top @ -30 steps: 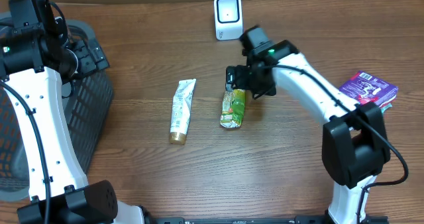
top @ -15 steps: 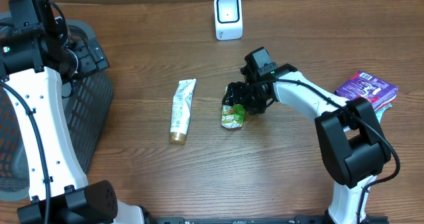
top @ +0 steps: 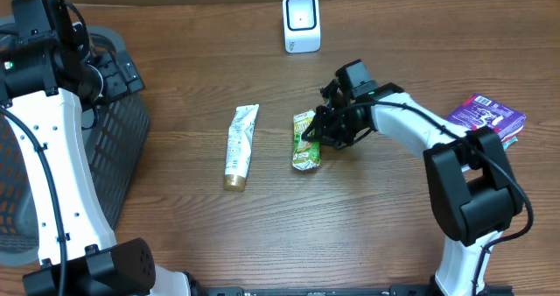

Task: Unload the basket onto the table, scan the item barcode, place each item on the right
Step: 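Lift the yellow pouch and carry it toward the scanner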

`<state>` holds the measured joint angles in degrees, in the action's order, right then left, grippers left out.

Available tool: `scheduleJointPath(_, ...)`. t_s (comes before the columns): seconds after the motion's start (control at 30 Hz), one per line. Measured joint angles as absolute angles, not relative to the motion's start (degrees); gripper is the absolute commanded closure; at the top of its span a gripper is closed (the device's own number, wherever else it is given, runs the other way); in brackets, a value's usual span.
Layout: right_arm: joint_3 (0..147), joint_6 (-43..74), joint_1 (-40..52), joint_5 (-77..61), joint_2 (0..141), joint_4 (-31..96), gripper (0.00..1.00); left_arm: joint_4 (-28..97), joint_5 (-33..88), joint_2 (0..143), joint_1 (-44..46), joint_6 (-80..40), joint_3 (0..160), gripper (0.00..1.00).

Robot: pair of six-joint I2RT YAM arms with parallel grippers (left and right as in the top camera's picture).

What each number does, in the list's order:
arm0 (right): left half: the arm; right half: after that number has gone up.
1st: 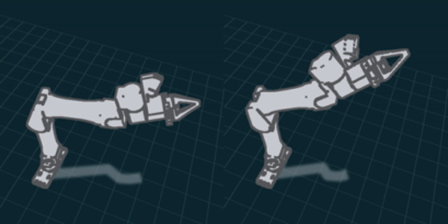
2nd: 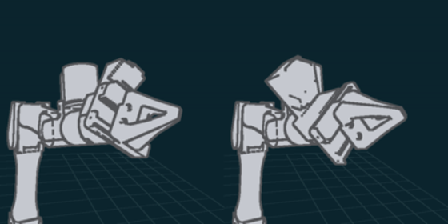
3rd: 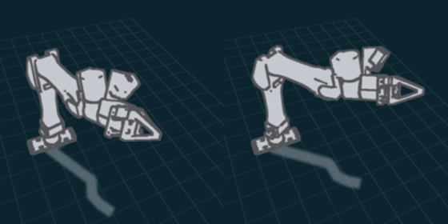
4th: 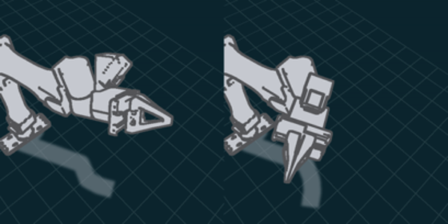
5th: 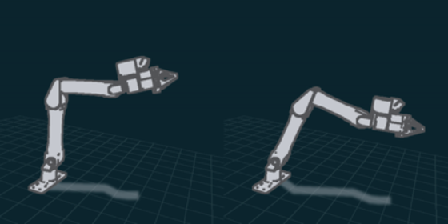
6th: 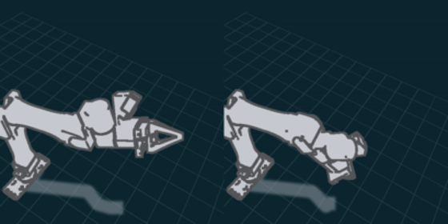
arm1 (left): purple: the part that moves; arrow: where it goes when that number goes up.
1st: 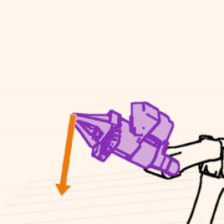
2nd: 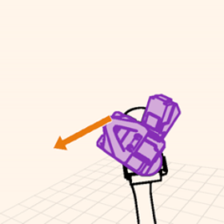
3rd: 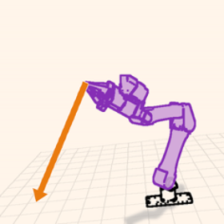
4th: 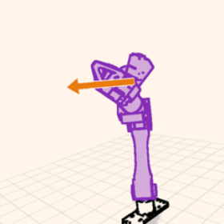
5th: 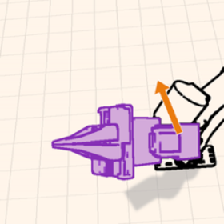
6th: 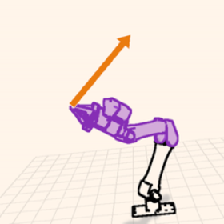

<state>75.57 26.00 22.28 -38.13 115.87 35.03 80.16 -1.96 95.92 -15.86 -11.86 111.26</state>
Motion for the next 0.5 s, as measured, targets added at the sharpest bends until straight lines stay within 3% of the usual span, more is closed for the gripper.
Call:
scheduleJointPath(0.17,75.59,23.64,15.77,-61.06,112.77,26.61,0.94,80.16,-1.98,95.92,-15.86,-11.88,111.26,0.0)
scheduleJointPath(0.3,75.96,28.49,10.37,-77.97,108.4,18.85,0.96,80.18,-1.98,95.92,-15.86,-11.86,111.26,0.0)
scheduleJointPath(0.5,75.72,44.1,8.62,-85.03,107.83,2.37,0.96,80.09,-1.96,95.92,-15.86,-11.88,111.26,0.0)
